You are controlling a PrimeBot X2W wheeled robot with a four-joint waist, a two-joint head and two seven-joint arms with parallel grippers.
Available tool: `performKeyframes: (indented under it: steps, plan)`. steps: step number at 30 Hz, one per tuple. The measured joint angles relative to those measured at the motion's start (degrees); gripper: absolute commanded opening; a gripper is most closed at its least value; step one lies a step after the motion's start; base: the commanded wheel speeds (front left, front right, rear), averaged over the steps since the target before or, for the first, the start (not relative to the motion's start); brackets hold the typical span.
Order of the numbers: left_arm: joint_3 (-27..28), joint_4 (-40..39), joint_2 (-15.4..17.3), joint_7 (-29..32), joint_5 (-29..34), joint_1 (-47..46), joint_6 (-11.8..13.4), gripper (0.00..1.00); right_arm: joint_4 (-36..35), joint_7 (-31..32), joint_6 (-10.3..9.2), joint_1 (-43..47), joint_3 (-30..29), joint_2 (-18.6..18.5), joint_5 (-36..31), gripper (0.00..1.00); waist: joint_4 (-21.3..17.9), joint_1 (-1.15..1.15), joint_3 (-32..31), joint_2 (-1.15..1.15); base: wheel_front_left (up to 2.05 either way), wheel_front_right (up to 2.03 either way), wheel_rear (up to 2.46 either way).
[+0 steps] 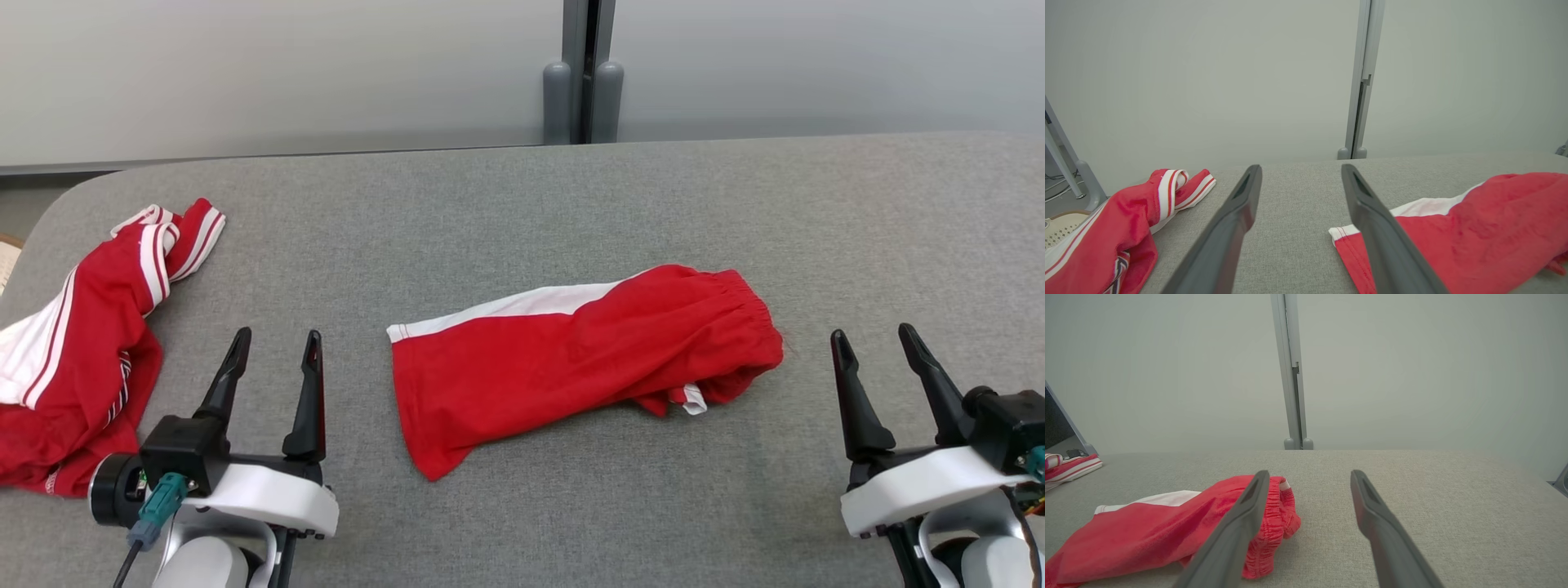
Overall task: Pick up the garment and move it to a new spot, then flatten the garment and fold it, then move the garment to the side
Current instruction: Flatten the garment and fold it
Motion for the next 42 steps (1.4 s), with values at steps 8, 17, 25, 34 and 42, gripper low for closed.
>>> performKeyframes:
  steps: [8, 17, 25, 34, 42]
  plan:
    - [-1.09, 0.16, -1.46, 0.0, -0.07, -2.7, -0.78, 1.0, 4.1, 3.69, 0.0, -5.93, 2.35, -2.35, 3.24, 1.0, 1.79, 0.0, 3.16, 0.0, 0.0, 0.0, 0.0]
    - [-1.2, 0.69, -2.64, -0.08, 0.62, -5.58, -1.59, 1.0, 8.56, 14.38, 0.0, -12.59, 7.99, -6.42, 8.18, 1.0, 4.36, 0.0, 8.62, 0.0, 0.0, 0.0, 0.0]
    - [0.35, 0.67, -3.35, -0.09, 1.69, -6.0, -1.87, 1.0, 5.12, 18.79, 0.0, -13.03, 10.33, -9.16, 13.27, 0.0, 3.85, 0.0, 9.61, 0.0, 0.0, 0.0, 0.0]
    - [1.27, 0.62, -3.83, -0.09, 2.74, -6.36, -2.56, 1.0, -1.77, 14.79, 0.0, -9.27, 9.48, -9.44, 13.79, 0.0, 2.53, 0.0, 9.33, 0.0, 0.0, 0.0, 0.0]
    - [1.76, 1.11, -4.63, -0.09, 2.83, -6.22, -3.1, 1.0, -3.16, 13.86, 0.0, 1.81, 9.65, -8.83, 9.93, 0.0, 1.98, 0.0, 9.1, 0.0, 0.0, 0.0, 0.0]
